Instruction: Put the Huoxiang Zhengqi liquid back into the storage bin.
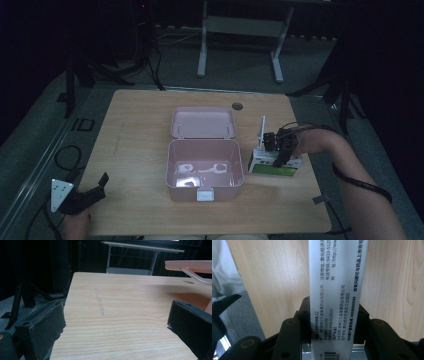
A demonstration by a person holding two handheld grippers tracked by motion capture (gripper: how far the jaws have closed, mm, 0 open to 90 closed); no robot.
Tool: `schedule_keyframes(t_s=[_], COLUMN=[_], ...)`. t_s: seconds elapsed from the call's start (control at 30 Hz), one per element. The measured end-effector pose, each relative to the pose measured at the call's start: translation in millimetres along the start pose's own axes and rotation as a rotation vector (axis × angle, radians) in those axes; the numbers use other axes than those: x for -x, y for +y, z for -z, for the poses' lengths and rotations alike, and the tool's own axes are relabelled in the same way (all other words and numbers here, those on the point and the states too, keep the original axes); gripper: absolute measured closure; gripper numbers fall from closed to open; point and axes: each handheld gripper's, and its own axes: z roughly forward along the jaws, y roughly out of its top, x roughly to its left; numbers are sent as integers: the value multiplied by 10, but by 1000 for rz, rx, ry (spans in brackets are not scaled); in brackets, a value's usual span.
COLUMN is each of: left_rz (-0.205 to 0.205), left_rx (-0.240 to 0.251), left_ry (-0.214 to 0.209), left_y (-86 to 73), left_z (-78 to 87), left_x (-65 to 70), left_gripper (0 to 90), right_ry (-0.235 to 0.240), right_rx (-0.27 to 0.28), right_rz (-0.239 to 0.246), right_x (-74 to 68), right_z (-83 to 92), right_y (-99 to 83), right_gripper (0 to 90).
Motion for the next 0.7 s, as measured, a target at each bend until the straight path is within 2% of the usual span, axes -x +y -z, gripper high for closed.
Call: schedule_keyframes(t_s=[0.1, 0.27, 0.33, 0.37, 0.4, 0.43, 0.7], left_rz=[0, 2, 2, 0, 0, 1, 2], left_rx=[0, 1, 1, 1, 1, 0, 0], left_ry=[1, 2, 2, 2, 2, 2, 3], left_y=[0, 0, 0, 0, 0, 1, 1], left_z=[0, 0, -1, 0, 0, -1, -1], left_x=[0, 0, 0, 0, 0, 2, 2], left_gripper=[10, 10, 10, 10, 10, 10, 10], right_ry=[-9, -21, -21, -27, -27, -32, -49], right_rx=[-2, 4, 4, 11, 11, 18, 18], right_rz=[3, 10, 10, 9, 9, 14, 22], right_x=[-27, -86, -86, -109, -109, -128, -173], right_z=[54, 250, 250, 357, 357, 432, 595], right_y=[18, 35, 35, 34, 34, 38, 94], right_gripper=[619, 620, 620, 620, 620, 620, 620])
